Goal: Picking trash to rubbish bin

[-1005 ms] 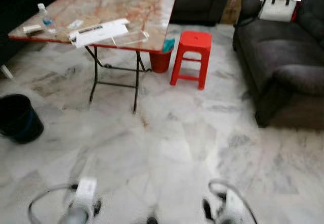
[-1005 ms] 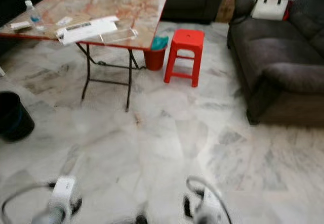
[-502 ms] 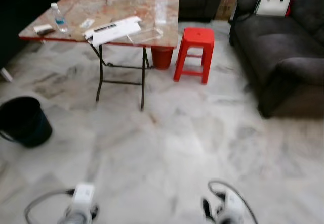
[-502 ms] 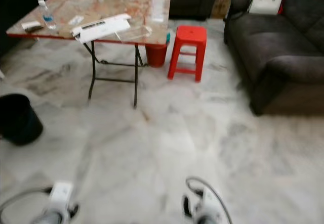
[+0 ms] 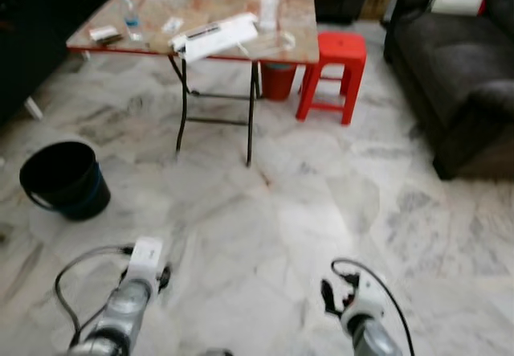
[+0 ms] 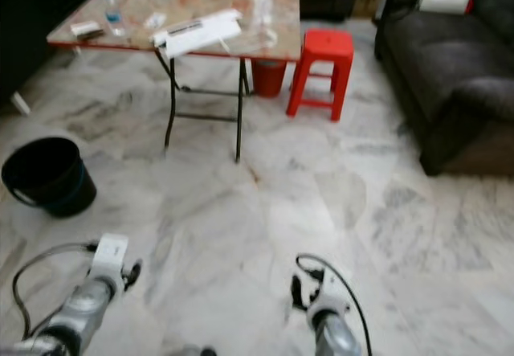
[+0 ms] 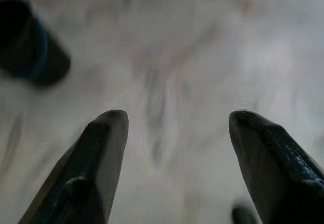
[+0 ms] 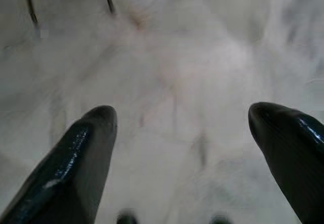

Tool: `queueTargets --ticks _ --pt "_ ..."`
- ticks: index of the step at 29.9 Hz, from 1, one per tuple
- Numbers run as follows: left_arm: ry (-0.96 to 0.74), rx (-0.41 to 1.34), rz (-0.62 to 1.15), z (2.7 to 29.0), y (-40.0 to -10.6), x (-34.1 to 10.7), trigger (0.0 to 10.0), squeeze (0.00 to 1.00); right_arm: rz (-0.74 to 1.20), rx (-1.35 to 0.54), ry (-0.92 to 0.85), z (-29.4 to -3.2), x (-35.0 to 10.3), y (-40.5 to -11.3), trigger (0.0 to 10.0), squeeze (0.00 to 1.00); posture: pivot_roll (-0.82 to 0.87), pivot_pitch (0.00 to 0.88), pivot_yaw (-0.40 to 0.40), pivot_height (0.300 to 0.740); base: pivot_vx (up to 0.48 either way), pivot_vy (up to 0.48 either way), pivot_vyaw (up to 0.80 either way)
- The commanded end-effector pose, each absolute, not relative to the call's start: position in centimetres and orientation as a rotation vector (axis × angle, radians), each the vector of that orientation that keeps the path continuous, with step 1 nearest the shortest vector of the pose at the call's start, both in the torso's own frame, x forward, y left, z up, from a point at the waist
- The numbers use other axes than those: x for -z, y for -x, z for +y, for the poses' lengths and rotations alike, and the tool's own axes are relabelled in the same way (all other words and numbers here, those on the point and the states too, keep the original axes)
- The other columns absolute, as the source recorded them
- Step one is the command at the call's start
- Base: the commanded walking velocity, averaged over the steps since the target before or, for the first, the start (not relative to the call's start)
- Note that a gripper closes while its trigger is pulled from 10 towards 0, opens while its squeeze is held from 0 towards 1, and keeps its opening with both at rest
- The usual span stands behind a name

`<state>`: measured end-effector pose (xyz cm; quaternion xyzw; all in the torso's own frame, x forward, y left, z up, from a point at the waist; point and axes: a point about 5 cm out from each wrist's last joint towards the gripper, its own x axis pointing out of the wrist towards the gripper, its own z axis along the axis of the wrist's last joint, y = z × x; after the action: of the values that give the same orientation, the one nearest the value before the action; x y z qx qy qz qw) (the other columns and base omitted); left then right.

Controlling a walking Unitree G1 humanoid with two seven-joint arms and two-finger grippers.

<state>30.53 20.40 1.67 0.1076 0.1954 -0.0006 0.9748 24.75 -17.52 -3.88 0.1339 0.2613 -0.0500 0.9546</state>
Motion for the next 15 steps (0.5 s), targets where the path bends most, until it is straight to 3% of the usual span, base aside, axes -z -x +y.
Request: queueTargets --ticks 1,10,15 --pt "-0.194 -0.016 0.290 20.0 -32.0 -3.6 10.0 0.00 0.418 0.105 -0.260 -17.9 2.0 -26.7 10.0 0.00 0.12 0.105 -0.016 0.740 0.000 0.000 0.00" --pt "-0.151 -0.013 -0.014 18.6 -35.0 -9.2 10.0 0.00 -0.085 0.017 -0.230 -16.0 -8.7 -34.2 10.0 0.00 0.12 0.109 -0.001 0.740 0.000 0.000 0.00" --pt "-0.169 -0.020 -0.075 18.2 -35.6 -10.6 10.0 0.00 -0.182 -0.026 -0.209 -15.0 -11.3 -35.3 10.0 0.00 0.14 0.108 -0.012 0.740 0.236 0.000 0.00"
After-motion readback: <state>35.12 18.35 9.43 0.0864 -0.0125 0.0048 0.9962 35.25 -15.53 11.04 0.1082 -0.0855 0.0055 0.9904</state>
